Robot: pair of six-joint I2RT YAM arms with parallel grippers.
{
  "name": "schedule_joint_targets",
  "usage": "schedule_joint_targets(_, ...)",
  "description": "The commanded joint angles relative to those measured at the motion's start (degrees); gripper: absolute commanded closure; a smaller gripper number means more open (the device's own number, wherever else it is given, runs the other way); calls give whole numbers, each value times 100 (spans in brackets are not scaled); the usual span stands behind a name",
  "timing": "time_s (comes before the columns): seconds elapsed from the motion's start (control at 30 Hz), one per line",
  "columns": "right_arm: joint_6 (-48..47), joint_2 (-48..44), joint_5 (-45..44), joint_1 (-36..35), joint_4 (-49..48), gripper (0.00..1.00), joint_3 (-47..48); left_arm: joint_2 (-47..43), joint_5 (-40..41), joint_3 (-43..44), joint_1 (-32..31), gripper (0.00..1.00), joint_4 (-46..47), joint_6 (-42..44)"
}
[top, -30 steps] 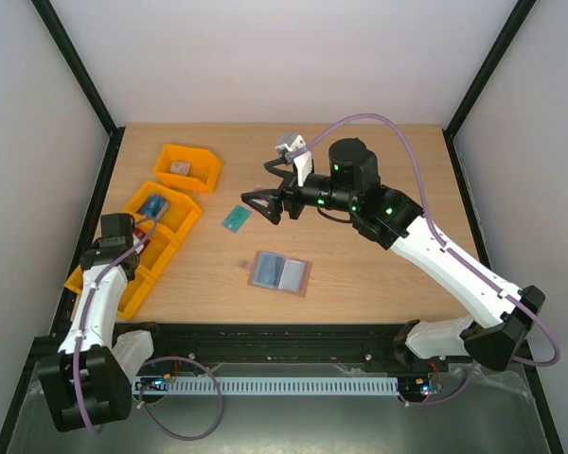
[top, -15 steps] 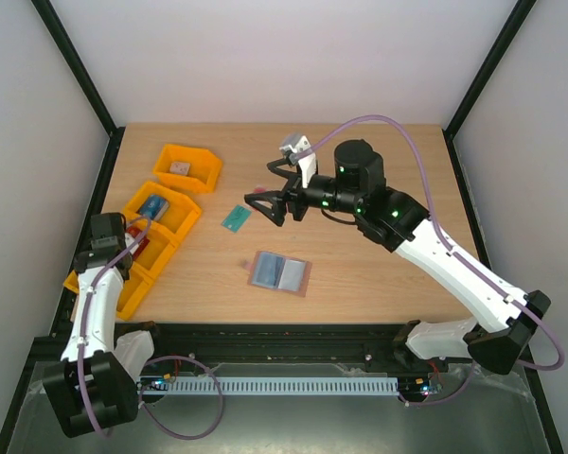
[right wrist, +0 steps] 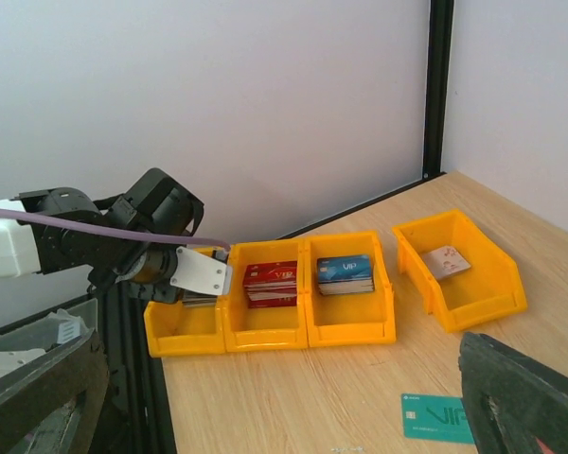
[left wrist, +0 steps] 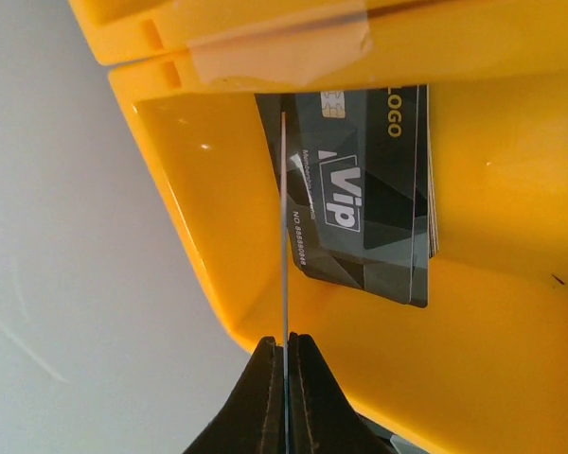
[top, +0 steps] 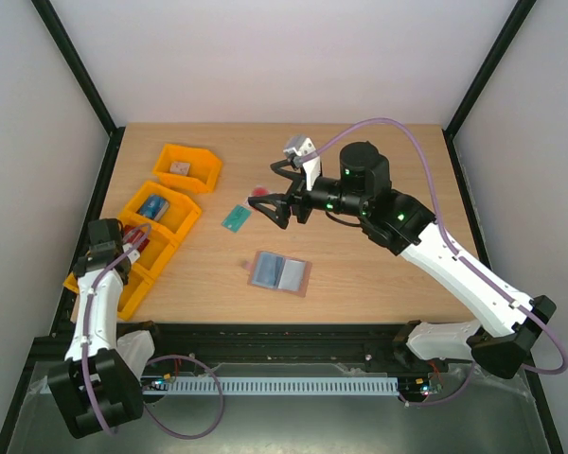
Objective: Take the credit cards out of the card holder
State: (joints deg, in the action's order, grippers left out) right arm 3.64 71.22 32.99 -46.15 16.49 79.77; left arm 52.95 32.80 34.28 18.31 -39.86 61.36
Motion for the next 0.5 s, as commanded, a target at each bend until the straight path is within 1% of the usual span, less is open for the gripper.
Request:
schedule_joint_targets(0.0,-69,-157,-48,13,56,1,-87,102,100,-162,181,98,370,305)
schedule_joint_targets(0.23,-92,-254,-63,14,30,1,-210,256,191,-447,306,98,1399,646)
schedule_joint_targets(0.37,-92,-364,-108,17,13,1,-297,271,16,-459,354,98,1499,637)
schedule_joint_targets(0.47,-83,-472,-128,14,-24,1,-414,278,-163,-631,349,98,1598,731)
